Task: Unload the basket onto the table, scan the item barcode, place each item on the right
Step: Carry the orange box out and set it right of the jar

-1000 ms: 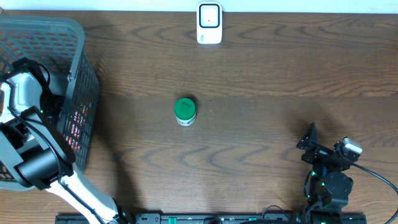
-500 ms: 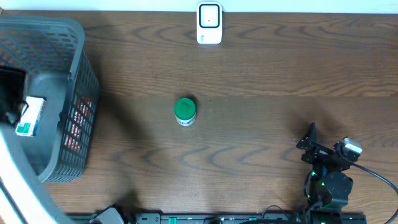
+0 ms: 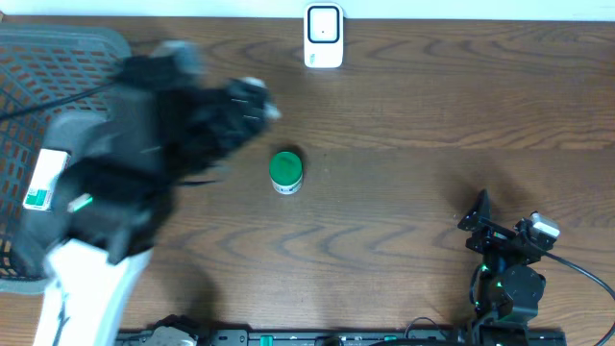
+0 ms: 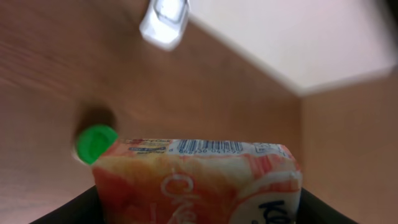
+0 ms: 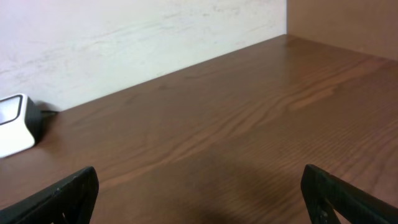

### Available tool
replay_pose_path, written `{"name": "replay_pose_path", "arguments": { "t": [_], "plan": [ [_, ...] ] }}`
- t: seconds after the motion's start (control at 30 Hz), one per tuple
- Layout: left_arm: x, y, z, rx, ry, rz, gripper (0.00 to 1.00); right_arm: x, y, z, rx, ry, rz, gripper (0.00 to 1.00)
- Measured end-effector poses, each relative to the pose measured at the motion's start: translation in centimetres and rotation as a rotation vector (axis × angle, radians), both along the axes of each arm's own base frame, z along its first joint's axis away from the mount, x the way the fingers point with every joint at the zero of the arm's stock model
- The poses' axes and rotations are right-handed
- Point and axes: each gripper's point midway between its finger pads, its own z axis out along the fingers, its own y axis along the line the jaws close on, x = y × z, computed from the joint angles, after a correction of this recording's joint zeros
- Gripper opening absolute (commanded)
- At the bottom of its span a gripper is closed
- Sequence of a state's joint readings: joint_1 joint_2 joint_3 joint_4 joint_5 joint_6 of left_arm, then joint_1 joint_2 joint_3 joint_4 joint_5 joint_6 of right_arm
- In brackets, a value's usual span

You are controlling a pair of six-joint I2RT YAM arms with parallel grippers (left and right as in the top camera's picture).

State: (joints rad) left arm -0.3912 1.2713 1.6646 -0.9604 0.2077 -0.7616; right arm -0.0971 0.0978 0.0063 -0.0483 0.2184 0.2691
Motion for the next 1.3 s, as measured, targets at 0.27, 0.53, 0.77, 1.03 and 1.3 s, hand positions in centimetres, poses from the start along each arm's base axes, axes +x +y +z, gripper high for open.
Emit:
{"name": "replay_pose_path", "arguments": {
  "t": [0.27,0.53,0.77,1.03,1.3],
  "plan": [
    [1.2,-13.5,-13.2,0.365,0.129,-0.354,0.7,0.0,0.0,0.0,0.0,0.0,0.0,0.99],
    [2.6,-18.5,-26.4,0.688,0.157,-0.593,0.7,0.0,0.0,0.0,0.0,0.0,0.0,0.99],
    [3.2,-18.2,-32.0,0.872,0.143,-0.788,0.71,0.0,0.0,0.0,0.0,0.0,0.0,0.99],
    [1.0,-15.2,-33.0,1.059,0.186,-1.061,0.89,0.0,0.0,0.0,0.0,0.0,0.0,0.99],
    [0.3,-12.5,-32.8,1.195,0.233,-1.148,0.95,0.0,0.0,0.0,0.0,0.0,0.0,0.99]
  ]
}}
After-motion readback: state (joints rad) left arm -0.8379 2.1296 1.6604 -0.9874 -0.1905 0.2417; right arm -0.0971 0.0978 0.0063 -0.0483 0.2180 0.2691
